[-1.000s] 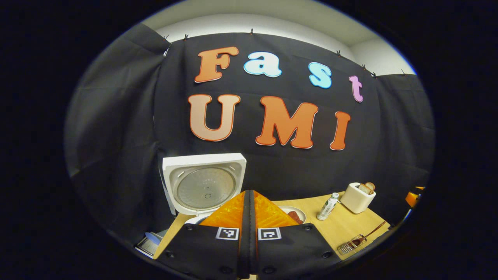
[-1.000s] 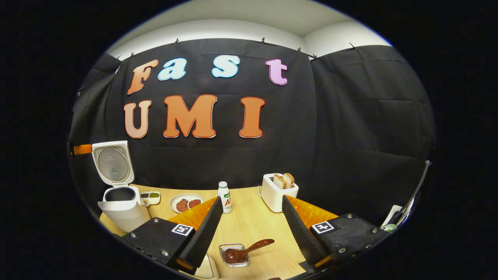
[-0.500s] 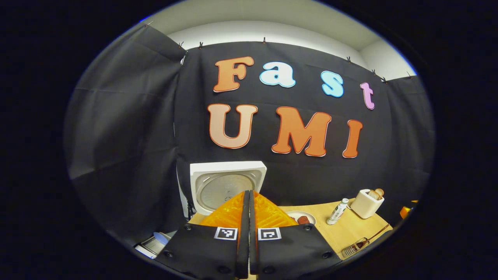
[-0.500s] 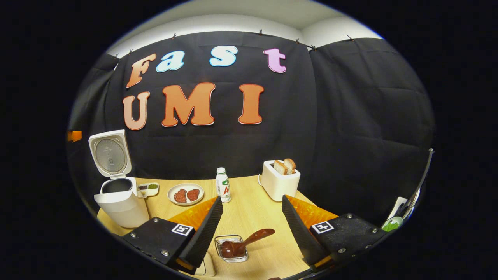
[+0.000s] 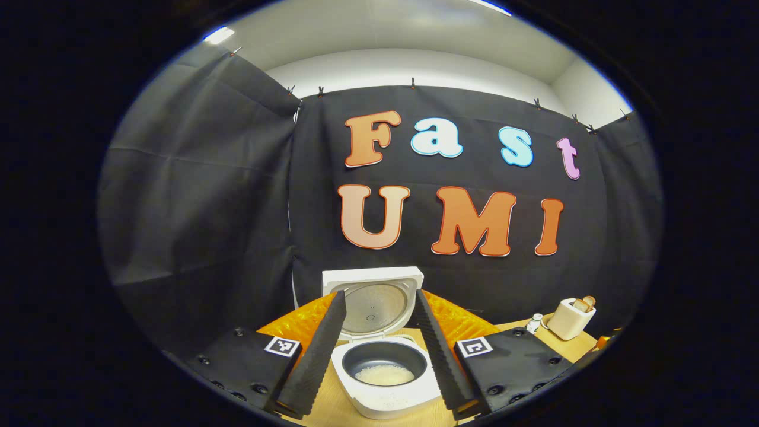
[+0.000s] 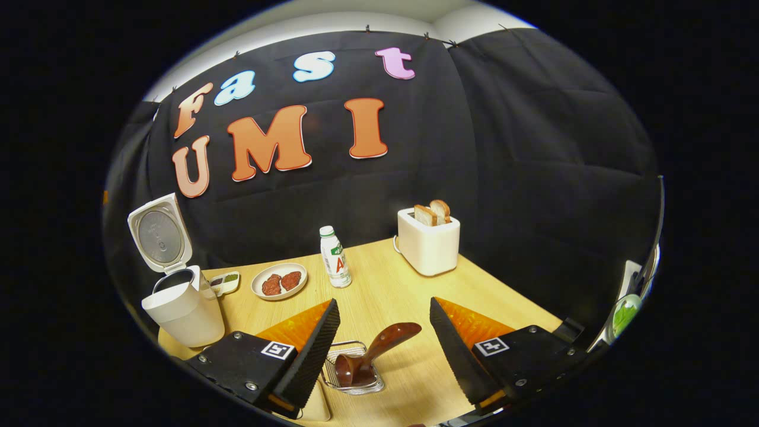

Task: Close the left gripper, press the button to open the rice cooker; take a wooden spoon from the chopstick holder with the right hand, scoop a spoonful of rice and pour it into the rice cooker, then put the wooden spoon back into the chopstick holder.

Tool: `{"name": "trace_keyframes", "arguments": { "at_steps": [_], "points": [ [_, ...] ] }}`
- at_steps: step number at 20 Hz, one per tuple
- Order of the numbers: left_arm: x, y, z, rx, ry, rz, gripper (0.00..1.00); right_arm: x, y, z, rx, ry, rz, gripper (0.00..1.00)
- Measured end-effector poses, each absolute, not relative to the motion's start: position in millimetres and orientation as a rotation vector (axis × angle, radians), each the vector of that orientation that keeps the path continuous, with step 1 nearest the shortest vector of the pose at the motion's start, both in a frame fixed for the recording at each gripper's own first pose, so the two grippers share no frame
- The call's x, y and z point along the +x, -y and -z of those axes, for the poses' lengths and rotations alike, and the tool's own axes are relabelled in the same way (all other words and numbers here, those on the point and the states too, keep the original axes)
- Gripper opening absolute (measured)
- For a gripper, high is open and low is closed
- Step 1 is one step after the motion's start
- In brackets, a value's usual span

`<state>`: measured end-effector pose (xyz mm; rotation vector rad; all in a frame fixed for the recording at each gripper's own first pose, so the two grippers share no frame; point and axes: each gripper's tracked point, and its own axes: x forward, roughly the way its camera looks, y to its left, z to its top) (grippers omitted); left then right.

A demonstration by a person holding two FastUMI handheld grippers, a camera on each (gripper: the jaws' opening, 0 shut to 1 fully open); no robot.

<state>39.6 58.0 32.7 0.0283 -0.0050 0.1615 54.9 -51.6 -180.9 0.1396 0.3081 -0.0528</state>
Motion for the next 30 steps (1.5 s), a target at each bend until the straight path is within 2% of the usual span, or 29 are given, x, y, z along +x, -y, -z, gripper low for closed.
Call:
{"name": "trace_keyframes", "arguments": {
  "at_steps": [2, 4, 10, 11, 12, 13, 14, 15, 16, 18, 19, 20, 21, 26, 30],
  "points": [
    [30, -56, -35, 0.016, 0.001, -0.164, 0.83, 57, 53, 197, 0.2, -0.344, 0.055, 0.95],
    [27, -59, -34, 0.0, -0.003, -0.177, 0.94, 59, 52, 210, 0.268, -0.376, 0.048, 0.95],
    [10, -67, -33, 0.016, 0.001, -0.219, 0.97, 66, 42, 248, 0.473, -0.483, 0.012, 0.93],
    [8, -67, -30, 0.018, -0.006, -0.224, 0.97, 68, 44, 249, 0.503, -0.486, 0.013, 0.89],
    [6, -67, -29, 0.02, -0.011, -0.23, 0.97, 68, 44, 249, 0.537, -0.481, 0.014, 0.81],
    [4, -69, -29, 0.023, -0.016, -0.238, 0.97, 71, 46, 248, 0.568, -0.471, 0.021, 0.76],
    [2, -70, -28, 0.027, -0.019, -0.245, 0.96, 74, 45, 247, 0.596, -0.466, 0.018, 0.66],
    [0, -72, -26, 0.031, -0.023, -0.252, 0.97, 76, 41, 247, 0.627, -0.468, 0.0, 0.61],
    [0, -73, -25, 0.031, -0.028, -0.256, 0.95, 74, 37, 247, 0.644, -0.478, -0.015, 0.5],
    [-2, -74, -21, 0.021, -0.039, -0.261, 0.97, 72, 32, 248, 0.67, -0.494, -0.032, 0.41],
    [-3, -75, -20, 0.015, -0.043, -0.264, 0.97, 75, 34, 247, 0.679, -0.495, -0.018, 0.28],
    [-3, -74, -19, 0.01, -0.046, -0.266, 0.97, 74, 34, 248, 0.677, -0.503, -0.013, 0.24],
    [-3, -75, -18, 0.007, -0.048, -0.267, 0.96, 74, 34, 248, 0.668, -0.501, -0.002, 0.22],
    [-9, -75, -23, 0.01, -0.036, -0.271, 0.96, 74, 35, 237, 0.641, -0.489, 0.017, 0.02],
    [-11, -73, -25, 0.007, -0.029, -0.261, 0.96, 67, 32, 202, 0.55, -0.434, 0.01, 0.02]
  ]
}}
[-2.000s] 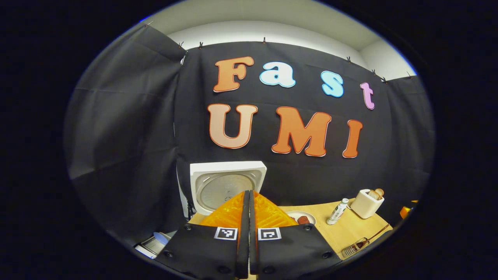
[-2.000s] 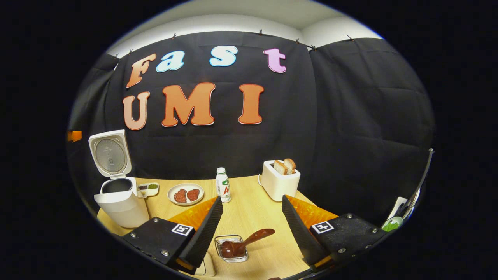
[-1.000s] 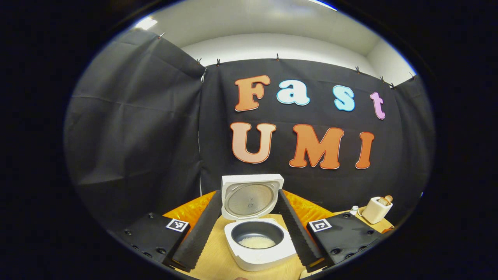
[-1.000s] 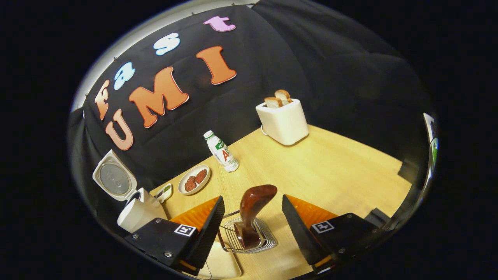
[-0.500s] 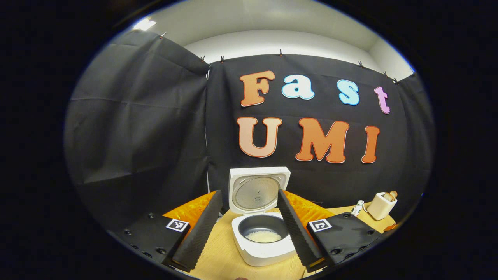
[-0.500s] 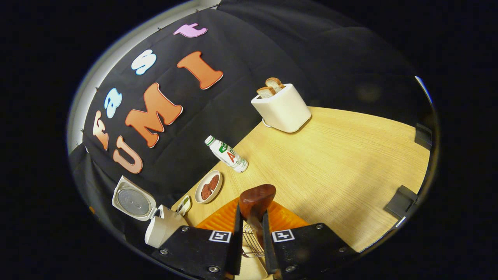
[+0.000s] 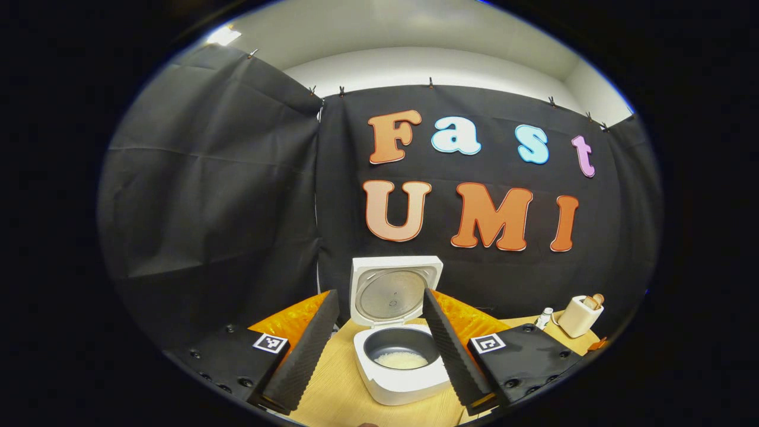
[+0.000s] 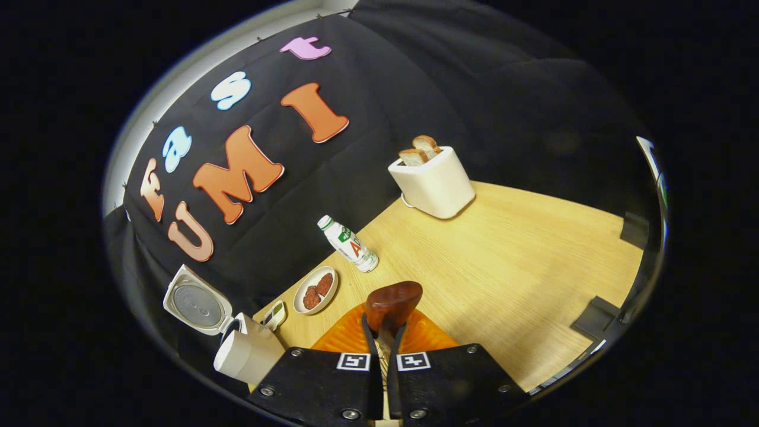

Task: Close the left gripper, press the button to open the rice cooker; take a wooden spoon from the chopstick holder with the right hand, scoop a spoonful of rice and pour it into the rice cooker, then put the wooden spoon back into the chopstick holder.

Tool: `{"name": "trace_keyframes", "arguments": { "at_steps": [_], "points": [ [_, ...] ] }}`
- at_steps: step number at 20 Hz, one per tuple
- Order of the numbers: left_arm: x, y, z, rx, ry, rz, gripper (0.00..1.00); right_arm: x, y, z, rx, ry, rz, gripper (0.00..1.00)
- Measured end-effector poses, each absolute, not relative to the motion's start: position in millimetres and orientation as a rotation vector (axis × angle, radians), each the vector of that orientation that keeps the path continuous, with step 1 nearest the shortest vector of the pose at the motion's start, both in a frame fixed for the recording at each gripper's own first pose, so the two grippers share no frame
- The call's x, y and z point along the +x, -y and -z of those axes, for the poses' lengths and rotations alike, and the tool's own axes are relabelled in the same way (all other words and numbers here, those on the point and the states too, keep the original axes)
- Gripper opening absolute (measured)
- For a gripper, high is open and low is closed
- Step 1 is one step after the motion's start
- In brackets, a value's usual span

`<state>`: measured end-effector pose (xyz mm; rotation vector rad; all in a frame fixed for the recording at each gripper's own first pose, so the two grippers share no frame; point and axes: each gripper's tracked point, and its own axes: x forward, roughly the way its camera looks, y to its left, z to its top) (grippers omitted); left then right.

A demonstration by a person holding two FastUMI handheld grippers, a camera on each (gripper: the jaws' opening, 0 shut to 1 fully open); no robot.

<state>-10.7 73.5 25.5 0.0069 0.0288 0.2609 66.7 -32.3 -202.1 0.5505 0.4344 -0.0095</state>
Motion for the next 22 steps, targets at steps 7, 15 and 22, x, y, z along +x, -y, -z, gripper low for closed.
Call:
{"name": "trace_keyframes", "arguments": {
  "at_steps": [7, 15, 22],
  "points": [
    [-6, -67, -24, 0.017, -0.025, -0.216, 0.96, 41, 12, 130, 0.383, -0.326, -0.019, 0.02],
    [-2, -74, -20, 0.022, -0.035, -0.176, 0.96, 13, -53, 90, 0.28, -0.236, -0.152, 0.02],
    [-6, -94, -19, 0.032, -0.043, -0.187, 0.97, -4, -101, 113, 0.149, -0.244, -0.235, 0.02]
  ]
}}
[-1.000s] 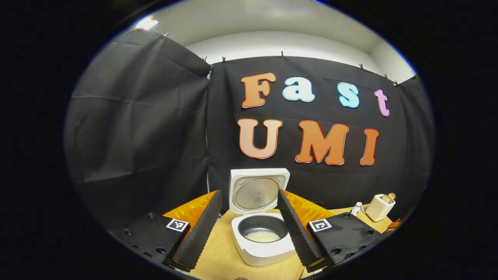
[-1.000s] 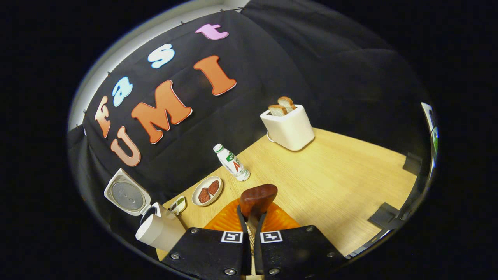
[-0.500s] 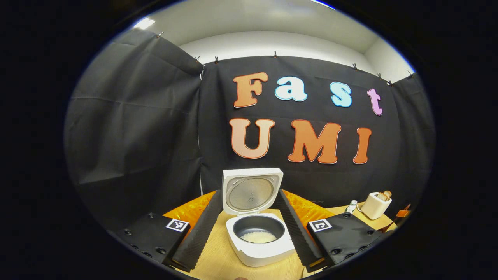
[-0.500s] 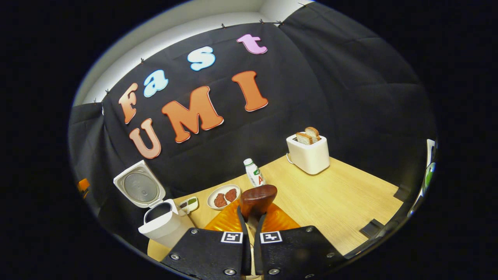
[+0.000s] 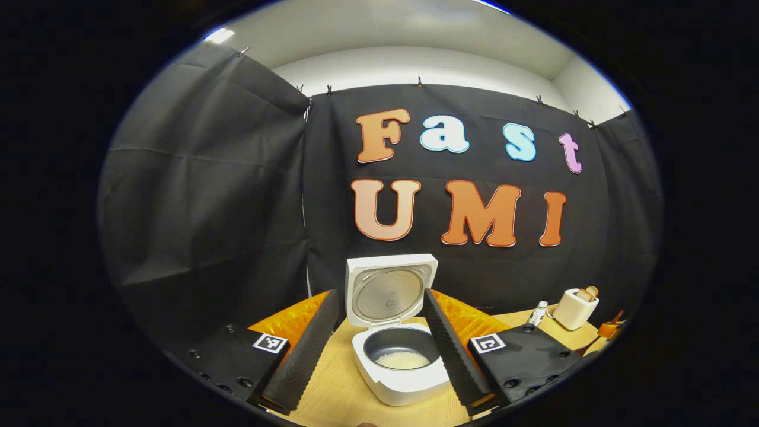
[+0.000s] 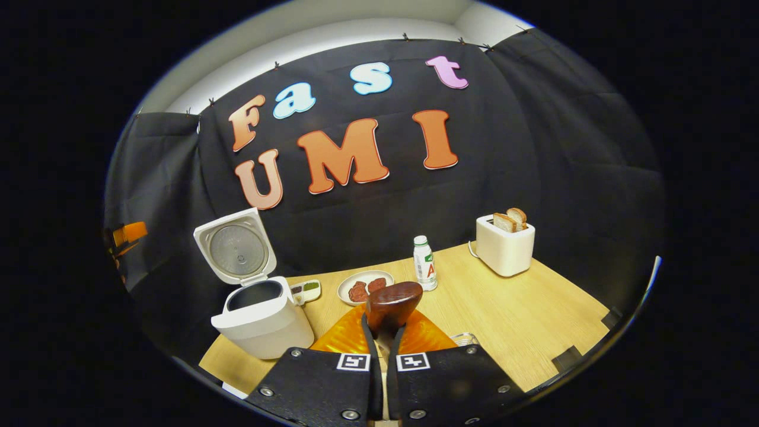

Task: Close the left gripper, press the button to open the rice cooker; take a wooden spoon from the chopstick holder with the right hand, scoop a spoonful of rice and pour it into the rice cooker, then put the wooden spoon back into the chopstick holder.

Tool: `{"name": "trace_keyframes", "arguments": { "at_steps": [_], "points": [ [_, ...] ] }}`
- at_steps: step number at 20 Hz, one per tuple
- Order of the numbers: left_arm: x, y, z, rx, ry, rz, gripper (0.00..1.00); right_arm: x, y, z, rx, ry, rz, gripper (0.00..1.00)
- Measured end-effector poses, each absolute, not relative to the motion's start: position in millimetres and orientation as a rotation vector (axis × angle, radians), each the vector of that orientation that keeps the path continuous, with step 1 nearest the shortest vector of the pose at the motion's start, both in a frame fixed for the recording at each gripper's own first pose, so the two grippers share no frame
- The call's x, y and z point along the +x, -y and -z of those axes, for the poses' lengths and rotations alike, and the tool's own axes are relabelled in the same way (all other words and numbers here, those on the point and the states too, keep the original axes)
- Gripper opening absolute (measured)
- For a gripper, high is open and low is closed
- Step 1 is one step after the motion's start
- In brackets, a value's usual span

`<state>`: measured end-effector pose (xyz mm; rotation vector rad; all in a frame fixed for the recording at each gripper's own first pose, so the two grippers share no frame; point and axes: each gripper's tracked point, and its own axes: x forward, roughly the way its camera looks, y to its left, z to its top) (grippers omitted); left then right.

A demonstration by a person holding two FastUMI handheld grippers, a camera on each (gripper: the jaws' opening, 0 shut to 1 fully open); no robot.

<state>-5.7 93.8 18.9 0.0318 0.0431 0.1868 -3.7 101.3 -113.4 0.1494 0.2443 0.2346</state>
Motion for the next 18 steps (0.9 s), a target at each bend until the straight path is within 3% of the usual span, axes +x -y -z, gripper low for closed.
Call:
{"name": "trace_keyframes", "arguments": {
  "at_steps": [14, 18],
  "points": [
    [-13, -120, -6, 0.061, -0.088, -0.237, 0.96, -2, -156, 230, -0.259, -0.308, -0.351, 0.02],
    [-12, -121, -2, 0.055, -0.091, -0.237, 0.98, -2, -151, 236, -0.183, -0.328, -0.328, 0.02]
  ]
}}
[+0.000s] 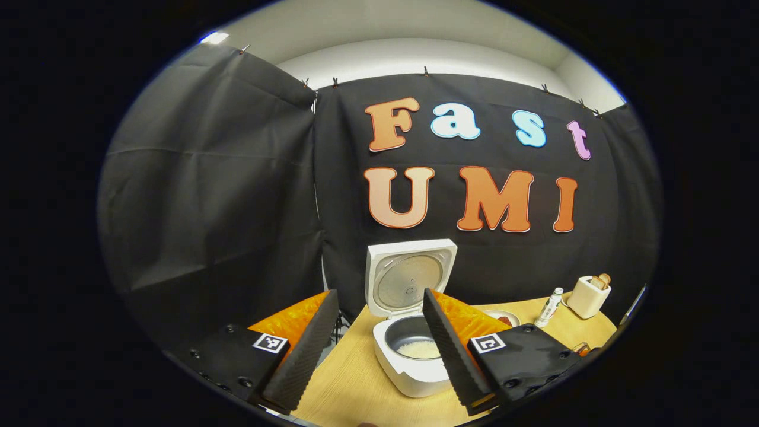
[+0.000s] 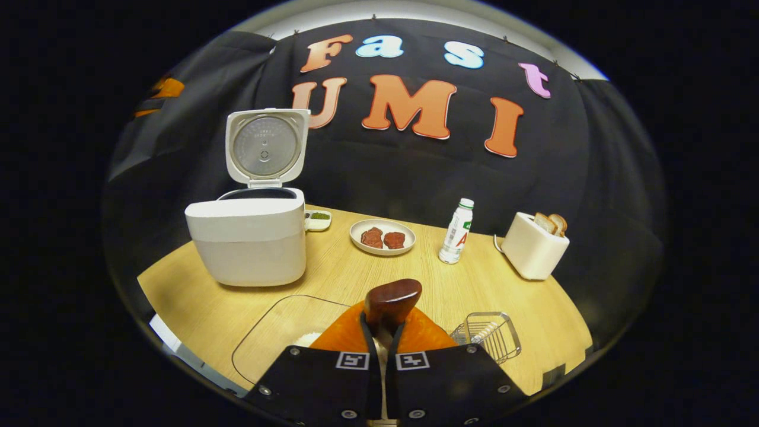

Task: Close the left gripper, press the button to open the rice cooker; take a wooden spoon from the chopstick holder with the right hand, scoop a spoonful of rice and pour it into the rice cooker, then put the wooden spoon back into the chopstick holder.

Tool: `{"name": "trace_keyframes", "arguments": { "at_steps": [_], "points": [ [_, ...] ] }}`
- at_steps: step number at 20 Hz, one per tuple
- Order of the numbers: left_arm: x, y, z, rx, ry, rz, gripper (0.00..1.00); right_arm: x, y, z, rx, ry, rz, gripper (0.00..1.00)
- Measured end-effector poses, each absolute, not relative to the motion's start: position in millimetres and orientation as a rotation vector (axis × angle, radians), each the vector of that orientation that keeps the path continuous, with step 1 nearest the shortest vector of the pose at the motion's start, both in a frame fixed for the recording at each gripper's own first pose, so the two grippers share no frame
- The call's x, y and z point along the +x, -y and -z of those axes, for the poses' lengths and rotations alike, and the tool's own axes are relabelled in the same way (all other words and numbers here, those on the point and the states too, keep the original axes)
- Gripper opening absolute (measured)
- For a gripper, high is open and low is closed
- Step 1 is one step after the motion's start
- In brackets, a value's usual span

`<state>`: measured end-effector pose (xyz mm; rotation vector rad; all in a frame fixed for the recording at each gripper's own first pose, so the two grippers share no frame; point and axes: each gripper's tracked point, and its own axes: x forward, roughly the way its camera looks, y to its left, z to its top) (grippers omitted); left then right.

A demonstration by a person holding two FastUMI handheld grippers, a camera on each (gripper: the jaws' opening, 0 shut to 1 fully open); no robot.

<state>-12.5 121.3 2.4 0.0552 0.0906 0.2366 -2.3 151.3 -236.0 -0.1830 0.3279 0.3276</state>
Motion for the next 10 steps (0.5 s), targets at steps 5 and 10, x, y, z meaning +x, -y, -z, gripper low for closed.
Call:
{"name": "trace_keyframes", "arguments": {
  "at_steps": [5, 10],
  "points": [
    [-7, -121, 8, 0.034, -0.112, -0.227, 0.96, -10, -158, 247, 0.045, -0.424, -0.31, 0.02],
    [-1, -117, 13, 0.04, -0.116, -0.218, 0.97, -14, -167, 252, 0.312, -0.514, -0.315, 0.02]
  ]
}}
